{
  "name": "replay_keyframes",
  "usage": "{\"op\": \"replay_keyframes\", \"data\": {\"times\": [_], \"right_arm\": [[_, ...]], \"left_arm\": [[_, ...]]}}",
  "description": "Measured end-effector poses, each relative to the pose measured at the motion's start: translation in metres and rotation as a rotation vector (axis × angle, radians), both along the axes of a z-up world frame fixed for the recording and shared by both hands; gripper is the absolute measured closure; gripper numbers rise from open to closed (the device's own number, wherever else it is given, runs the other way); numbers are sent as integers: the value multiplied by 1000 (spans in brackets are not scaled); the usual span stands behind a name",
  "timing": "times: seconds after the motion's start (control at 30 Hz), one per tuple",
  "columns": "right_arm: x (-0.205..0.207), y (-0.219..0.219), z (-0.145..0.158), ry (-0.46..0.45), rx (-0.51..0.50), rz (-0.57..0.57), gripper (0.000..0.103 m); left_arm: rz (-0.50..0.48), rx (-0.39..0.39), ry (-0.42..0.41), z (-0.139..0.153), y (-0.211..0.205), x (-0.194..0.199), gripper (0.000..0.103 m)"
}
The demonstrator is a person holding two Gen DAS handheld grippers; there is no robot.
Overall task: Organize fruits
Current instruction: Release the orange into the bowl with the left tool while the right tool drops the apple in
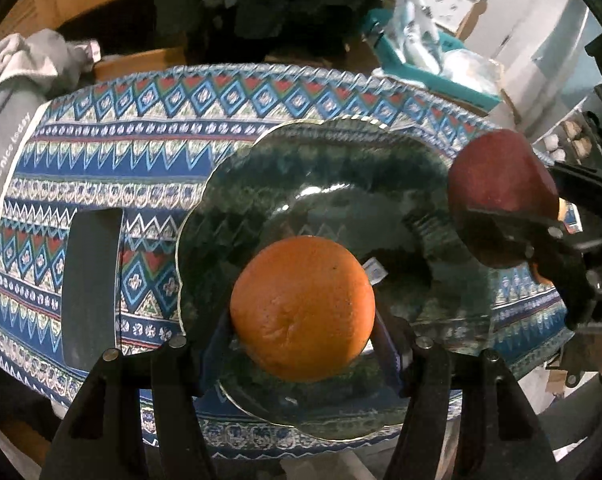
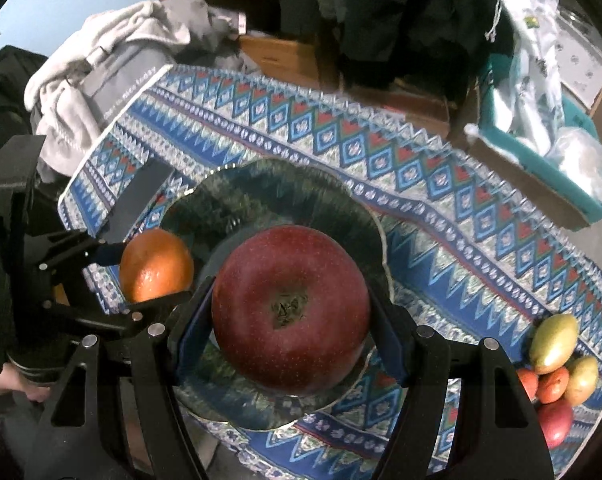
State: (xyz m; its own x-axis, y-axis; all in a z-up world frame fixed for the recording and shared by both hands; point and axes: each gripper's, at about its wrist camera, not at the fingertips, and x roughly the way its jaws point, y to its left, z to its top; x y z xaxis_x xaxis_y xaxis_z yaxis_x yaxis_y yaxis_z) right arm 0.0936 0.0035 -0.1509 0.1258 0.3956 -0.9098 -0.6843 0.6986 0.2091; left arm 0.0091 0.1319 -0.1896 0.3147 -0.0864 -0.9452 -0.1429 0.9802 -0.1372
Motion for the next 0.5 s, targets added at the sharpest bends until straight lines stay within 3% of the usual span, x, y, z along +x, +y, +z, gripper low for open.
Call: {"op": "replay_keyframes", "data": {"times": [0.23, 0.5], "right_arm": [[-5, 4, -27, 52, -43, 13, 31], [-8, -2, -41, 81, -65, 13, 31]], "left_arm": [[29, 10, 47, -19, 7, 3, 38], [35, -2, 154, -47, 8, 3, 38]]}}
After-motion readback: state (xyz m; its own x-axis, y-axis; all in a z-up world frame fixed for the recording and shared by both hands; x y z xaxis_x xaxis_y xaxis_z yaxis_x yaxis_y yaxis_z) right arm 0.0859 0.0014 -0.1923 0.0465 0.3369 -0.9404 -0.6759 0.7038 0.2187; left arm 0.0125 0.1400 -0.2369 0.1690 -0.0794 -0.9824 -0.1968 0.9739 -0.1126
